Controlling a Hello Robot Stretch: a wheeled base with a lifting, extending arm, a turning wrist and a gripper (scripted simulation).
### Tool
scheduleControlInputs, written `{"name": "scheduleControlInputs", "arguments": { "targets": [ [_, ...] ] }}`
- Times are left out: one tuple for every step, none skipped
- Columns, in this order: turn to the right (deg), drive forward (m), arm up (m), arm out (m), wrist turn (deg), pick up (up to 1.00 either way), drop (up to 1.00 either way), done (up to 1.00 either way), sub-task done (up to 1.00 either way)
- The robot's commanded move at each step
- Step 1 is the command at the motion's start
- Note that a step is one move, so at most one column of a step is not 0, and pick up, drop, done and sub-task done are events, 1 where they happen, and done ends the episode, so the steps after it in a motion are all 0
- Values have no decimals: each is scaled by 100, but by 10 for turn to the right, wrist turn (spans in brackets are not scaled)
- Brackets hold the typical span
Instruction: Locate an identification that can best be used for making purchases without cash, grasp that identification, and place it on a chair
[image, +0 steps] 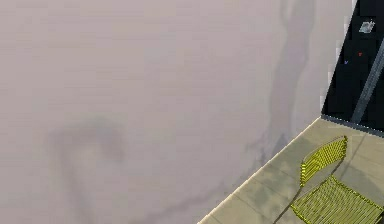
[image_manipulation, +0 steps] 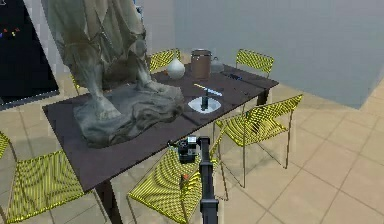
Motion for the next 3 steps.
{"name": "scheduleControlInputs", "arguments": {
  "targets": [
    [0,0,10,0,0,0,0,0,0],
    [0,0,0,-8,0,0,0,0,0],
    [0,0,0,0,0,0,0,100,0]
  ]
}}
